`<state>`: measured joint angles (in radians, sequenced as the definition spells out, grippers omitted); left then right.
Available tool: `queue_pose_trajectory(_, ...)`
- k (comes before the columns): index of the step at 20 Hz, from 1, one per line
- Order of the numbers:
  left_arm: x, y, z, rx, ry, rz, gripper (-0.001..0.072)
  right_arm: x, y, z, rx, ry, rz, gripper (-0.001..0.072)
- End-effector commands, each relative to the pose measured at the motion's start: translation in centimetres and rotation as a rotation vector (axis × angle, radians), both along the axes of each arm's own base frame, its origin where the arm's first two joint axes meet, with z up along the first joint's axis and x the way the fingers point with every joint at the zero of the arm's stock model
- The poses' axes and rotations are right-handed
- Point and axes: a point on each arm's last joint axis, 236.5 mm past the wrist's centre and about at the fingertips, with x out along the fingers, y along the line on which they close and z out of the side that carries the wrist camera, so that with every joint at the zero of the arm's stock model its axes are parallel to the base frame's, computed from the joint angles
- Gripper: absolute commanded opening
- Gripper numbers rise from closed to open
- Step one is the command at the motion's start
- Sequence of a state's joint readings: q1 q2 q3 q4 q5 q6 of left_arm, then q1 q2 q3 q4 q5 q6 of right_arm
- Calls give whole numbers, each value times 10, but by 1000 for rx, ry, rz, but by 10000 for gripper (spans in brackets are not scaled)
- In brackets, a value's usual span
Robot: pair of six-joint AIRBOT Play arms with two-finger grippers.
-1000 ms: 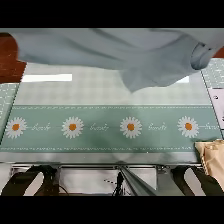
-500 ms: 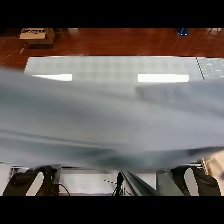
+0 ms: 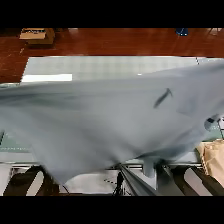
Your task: Fold the shirts.
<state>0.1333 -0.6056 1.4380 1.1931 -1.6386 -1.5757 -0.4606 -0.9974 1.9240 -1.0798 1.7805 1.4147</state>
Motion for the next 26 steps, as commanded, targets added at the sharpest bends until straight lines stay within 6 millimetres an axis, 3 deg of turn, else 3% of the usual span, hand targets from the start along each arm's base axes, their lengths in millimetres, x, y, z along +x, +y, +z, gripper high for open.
queue_pose_trajectory(1,58,5,-88,-44,164,3,19,61,-7,-73,118,243,84,36)
queue_pose_trajectory(5,139,19,-141,-70,200,52,20,150,11,-146,9,305,123,37)
queue_pose_trajectory(9,198,34,-193,-52,216,76,20,243,48,-182,-16,142,137,37)
queue_pose_trajectory(13,241,61,-211,3,124,130,20,298,93,-210,9,27,162,37)
queue_pose_trajectory(17,254,87,-232,35,128,184,19,324,110,-251,29,29,143,37)
queue_pose_trajectory(23,256,84,-293,14,261,177,19,333,109,-289,39,74,132,37)
queue_pose_trajectory(26,258,70,-298,-34,276,170,20,323,111,-297,42,127,144,37)
